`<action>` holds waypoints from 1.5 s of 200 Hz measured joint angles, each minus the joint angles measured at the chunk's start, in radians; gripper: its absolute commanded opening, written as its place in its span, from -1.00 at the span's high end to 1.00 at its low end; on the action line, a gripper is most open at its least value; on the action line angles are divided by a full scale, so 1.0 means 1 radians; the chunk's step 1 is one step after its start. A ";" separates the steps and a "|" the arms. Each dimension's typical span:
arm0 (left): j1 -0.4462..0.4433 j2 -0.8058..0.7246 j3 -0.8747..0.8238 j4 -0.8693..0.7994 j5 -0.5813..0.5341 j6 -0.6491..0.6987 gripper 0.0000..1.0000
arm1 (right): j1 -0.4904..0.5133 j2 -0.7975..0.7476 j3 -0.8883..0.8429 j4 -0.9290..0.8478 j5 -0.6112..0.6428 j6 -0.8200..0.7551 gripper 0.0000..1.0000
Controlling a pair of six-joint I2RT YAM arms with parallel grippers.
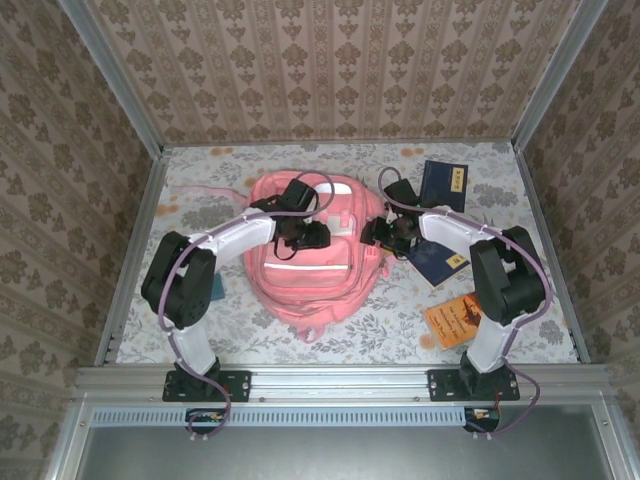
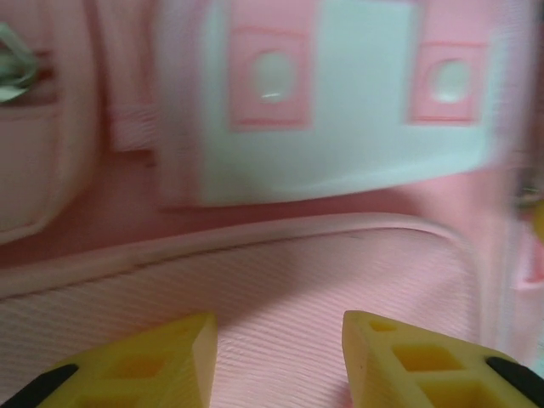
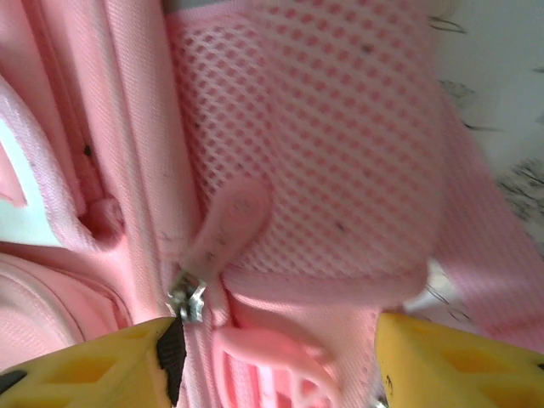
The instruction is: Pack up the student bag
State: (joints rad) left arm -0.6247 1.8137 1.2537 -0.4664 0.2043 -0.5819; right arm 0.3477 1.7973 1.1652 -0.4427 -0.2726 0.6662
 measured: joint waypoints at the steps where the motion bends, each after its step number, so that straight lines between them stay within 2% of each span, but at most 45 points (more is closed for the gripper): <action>1: 0.001 0.002 0.000 0.000 -0.001 0.000 0.14 | 0.000 0.004 0.003 0.002 -0.002 0.000 -0.19; 56: 0.077 0.054 0.017 0.009 -0.004 -0.002 0.14 | 0.005 0.163 0.168 0.032 -0.061 -0.005 -0.15; 88: 0.106 0.070 0.057 0.003 -0.013 0.013 -0.01 | 0.005 0.200 0.244 0.034 -0.064 -0.027 -0.33; 122: 0.084 0.042 0.080 -0.047 -0.071 0.056 -0.21 | -0.010 0.116 0.213 0.017 -0.034 -0.060 -0.68; 156: -0.032 -0.016 0.156 -0.161 -0.179 0.079 -0.26 | -0.074 -0.094 0.065 0.007 0.006 -0.069 -0.77; 179: -0.123 -0.018 0.222 -0.209 -0.233 0.078 -0.20 | -0.125 -0.190 -0.027 0.005 0.039 -0.069 -0.77; 204: -0.180 0.033 0.309 -0.256 -0.276 0.058 -0.08 | -0.148 -0.212 -0.089 0.003 0.063 -0.070 -0.77; 239: -0.199 0.219 0.482 -0.317 -0.334 0.027 0.14 | -0.151 -0.213 -0.119 -0.010 0.080 -0.080 -0.77; 266: -0.200 0.348 0.587 -0.377 -0.369 0.005 0.17 | -0.151 -0.222 -0.120 -0.010 0.086 -0.088 -0.77; 300: -0.200 0.402 0.642 -0.439 -0.393 -0.025 0.21 | -0.152 -0.239 -0.120 -0.010 0.089 -0.089 -0.76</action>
State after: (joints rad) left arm -0.8242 2.2162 1.8954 -0.9051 -0.1886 -0.6071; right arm 0.1959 1.5585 1.0451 -0.4530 -0.1841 0.5777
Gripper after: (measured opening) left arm 0.406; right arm 0.882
